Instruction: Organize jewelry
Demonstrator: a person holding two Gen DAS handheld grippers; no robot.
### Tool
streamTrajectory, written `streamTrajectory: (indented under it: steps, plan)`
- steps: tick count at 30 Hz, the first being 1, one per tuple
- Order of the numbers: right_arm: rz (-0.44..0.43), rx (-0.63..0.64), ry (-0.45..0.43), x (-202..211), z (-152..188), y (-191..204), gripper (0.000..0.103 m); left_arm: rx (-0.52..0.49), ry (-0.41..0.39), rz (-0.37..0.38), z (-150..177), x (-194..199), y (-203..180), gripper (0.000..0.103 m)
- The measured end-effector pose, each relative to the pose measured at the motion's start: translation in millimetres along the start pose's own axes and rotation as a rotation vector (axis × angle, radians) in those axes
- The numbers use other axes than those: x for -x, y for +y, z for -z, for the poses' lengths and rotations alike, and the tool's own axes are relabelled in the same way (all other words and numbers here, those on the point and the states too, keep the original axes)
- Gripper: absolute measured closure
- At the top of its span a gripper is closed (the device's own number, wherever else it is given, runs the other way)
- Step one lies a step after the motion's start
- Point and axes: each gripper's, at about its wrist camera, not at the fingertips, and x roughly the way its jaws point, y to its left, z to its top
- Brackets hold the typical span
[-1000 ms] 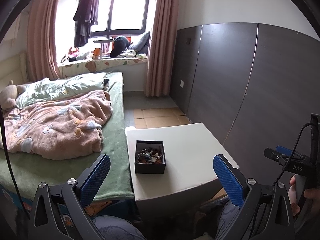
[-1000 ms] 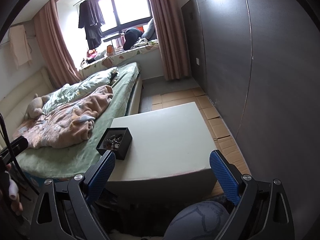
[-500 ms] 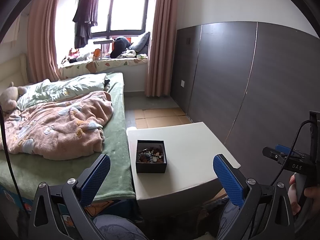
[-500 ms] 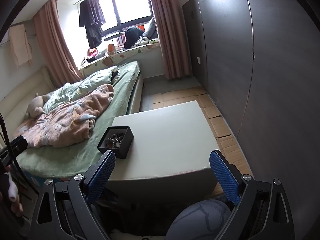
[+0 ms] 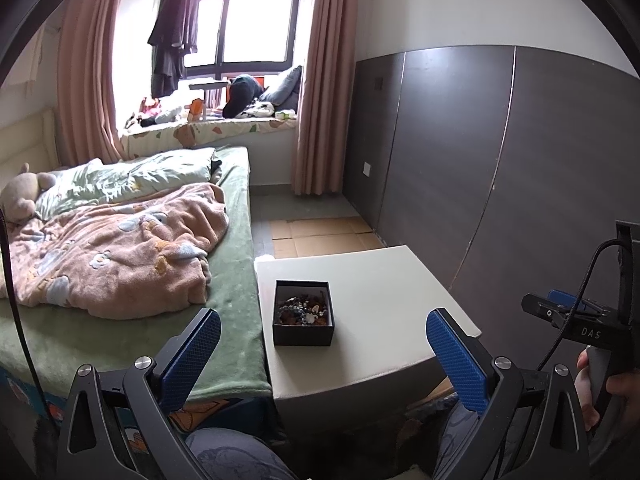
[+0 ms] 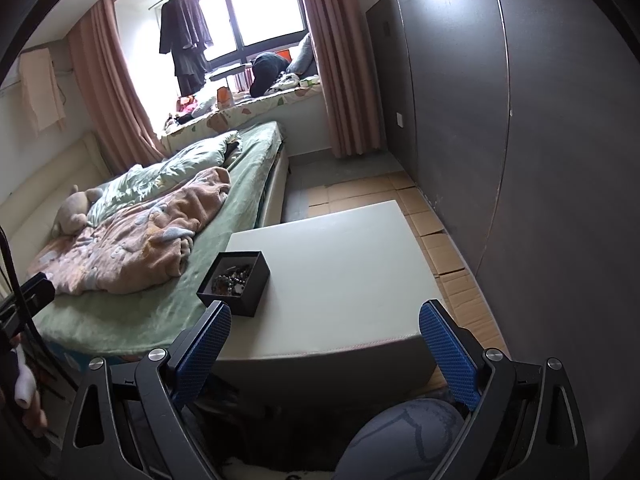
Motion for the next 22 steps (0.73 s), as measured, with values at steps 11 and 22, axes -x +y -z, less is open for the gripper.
streamTrajectory:
  steps: [11,22]
  plan:
    - [-0.006,-0.001,0.016,-4.6,0.1,6.2,0.007,-0.015,-0.004,-0.010,0.2,1.8,4.1,0.000]
    - [-0.002,-0.011,0.042,-18.7,1.4,6.9,0.007,-0.021,0.016,-0.001,-3.6,-10.2,7.2,0.000]
